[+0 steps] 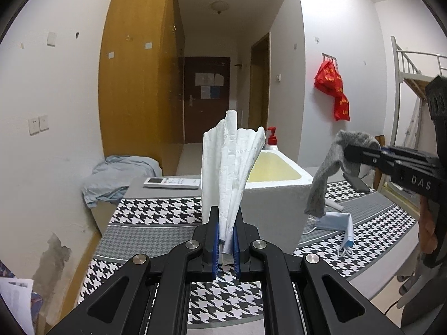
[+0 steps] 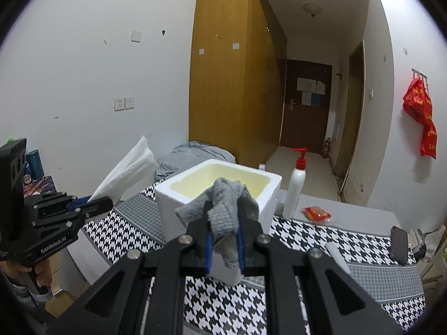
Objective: Organize soft objects
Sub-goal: 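Carry the masks and sock in both grippers over the white foam box, then open the right gripper to drop the grey sock into the foam box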
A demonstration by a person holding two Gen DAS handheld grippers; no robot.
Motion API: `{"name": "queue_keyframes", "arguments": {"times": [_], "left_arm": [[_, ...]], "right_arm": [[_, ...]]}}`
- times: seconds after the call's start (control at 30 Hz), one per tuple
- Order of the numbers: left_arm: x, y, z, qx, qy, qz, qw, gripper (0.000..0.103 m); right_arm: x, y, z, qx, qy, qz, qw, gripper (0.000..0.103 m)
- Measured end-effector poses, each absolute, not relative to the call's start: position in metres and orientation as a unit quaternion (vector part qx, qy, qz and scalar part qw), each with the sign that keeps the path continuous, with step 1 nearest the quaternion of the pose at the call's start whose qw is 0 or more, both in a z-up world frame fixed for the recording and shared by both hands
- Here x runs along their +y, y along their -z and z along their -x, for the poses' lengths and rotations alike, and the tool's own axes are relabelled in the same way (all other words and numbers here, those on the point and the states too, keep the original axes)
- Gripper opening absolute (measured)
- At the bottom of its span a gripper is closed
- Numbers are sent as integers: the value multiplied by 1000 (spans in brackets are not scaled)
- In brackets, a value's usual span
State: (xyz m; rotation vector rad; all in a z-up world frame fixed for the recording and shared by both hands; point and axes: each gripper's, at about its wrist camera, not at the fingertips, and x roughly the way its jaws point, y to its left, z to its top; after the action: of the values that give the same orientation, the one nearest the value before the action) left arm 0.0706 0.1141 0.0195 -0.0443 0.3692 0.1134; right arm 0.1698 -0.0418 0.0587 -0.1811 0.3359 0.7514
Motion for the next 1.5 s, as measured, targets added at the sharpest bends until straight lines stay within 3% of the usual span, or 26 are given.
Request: {"name": "queue_keyframes", "arguments": {"times": [0.73, 1.5], "left_arm": [[132, -18, -64, 180, -101, 37, 978, 8], [144, -18, -65, 172, -112, 44, 978, 8]], "right_arm": [[-13, -103, -182, 113, -392, 86, 909, 17], [26, -85, -230, 162, -383, 86, 905, 17]]}}
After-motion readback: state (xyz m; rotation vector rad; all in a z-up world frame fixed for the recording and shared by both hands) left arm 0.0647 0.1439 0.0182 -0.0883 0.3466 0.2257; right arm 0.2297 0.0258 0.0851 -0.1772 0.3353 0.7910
